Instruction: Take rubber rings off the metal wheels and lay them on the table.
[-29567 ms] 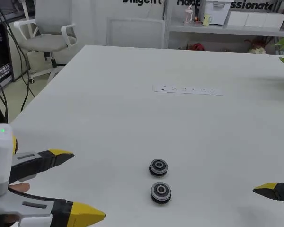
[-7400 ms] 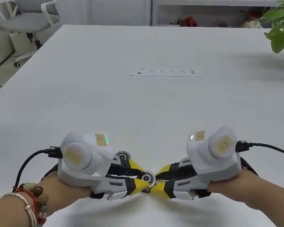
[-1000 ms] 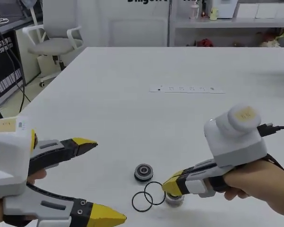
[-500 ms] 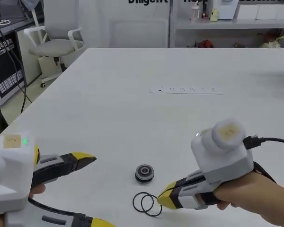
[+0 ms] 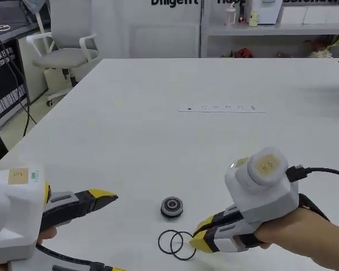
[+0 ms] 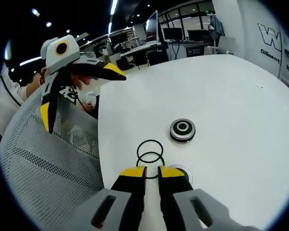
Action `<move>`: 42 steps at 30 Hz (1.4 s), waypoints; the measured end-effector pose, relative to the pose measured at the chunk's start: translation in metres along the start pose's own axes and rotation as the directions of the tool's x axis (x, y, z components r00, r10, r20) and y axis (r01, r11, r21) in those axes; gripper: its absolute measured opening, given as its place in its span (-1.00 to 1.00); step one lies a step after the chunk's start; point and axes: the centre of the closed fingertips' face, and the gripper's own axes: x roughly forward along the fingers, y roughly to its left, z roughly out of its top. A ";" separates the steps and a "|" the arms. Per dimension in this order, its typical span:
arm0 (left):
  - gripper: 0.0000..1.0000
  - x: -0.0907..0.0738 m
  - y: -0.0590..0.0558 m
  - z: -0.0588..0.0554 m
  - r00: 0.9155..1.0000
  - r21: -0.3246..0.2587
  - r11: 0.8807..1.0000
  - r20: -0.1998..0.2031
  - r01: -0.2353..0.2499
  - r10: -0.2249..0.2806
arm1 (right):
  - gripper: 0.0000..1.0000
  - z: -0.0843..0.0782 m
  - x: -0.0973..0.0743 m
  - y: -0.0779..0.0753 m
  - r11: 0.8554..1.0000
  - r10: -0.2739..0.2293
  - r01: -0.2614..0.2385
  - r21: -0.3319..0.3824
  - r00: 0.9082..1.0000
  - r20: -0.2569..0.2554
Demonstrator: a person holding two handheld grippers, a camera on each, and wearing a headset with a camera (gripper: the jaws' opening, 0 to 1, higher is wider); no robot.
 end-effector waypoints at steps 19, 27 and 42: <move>0.84 -0.004 0.006 0.006 1.000 0.025 1.000 -0.006 -0.011 0.011 | -0.83 0.018 -0.026 -0.030 0.996 -0.090 0.088 0.033 0.992 0.086; 0.79 -0.005 0.015 0.013 0.998 0.069 0.997 -0.055 -0.031 0.035 | -0.83 0.027 -0.038 -0.042 0.990 -0.133 0.126 0.057 0.983 0.129; 0.74 0.007 0.037 0.075 0.998 0.223 0.975 -0.068 0.008 0.008 | -0.84 0.034 -0.050 -0.055 0.983 -0.184 0.178 0.053 0.970 0.161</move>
